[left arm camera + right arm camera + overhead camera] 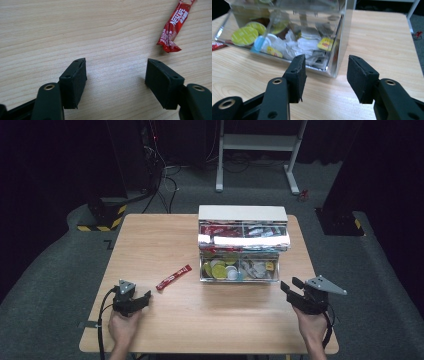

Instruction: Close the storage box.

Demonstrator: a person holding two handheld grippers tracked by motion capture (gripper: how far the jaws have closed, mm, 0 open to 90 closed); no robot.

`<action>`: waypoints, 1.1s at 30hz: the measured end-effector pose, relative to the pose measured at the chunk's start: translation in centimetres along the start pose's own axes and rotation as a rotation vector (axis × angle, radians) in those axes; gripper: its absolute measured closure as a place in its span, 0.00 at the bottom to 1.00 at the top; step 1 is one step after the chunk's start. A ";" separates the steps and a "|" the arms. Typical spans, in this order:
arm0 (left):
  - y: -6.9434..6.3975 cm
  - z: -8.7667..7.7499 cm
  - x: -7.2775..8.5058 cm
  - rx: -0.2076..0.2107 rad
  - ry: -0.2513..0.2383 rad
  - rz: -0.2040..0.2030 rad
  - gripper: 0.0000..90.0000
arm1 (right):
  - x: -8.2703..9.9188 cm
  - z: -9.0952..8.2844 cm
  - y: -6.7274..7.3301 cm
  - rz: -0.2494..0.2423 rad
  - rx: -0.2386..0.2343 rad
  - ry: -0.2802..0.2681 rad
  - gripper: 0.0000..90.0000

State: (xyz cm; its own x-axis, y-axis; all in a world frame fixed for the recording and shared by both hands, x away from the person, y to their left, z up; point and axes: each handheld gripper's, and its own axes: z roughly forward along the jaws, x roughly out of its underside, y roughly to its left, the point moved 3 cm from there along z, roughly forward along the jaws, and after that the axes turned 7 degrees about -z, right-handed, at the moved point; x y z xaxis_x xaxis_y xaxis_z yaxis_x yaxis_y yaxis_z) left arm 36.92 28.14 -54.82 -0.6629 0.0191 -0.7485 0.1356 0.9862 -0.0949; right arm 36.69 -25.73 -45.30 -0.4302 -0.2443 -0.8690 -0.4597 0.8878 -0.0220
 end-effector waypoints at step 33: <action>-0.1 0.1 0.0 0.004 0.005 0.003 0.35 | 4.4 5.9 -1.5 0.021 0.074 0.196 0.54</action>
State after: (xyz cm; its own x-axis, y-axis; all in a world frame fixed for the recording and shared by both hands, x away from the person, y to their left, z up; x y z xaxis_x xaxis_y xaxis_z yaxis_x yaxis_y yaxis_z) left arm 36.96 28.03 -54.84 -0.6662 0.0228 -0.7454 0.1405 0.9855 -0.0954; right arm 40.07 -25.86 -52.05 -0.5852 -0.2899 -0.7573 -0.3935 0.9181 -0.0474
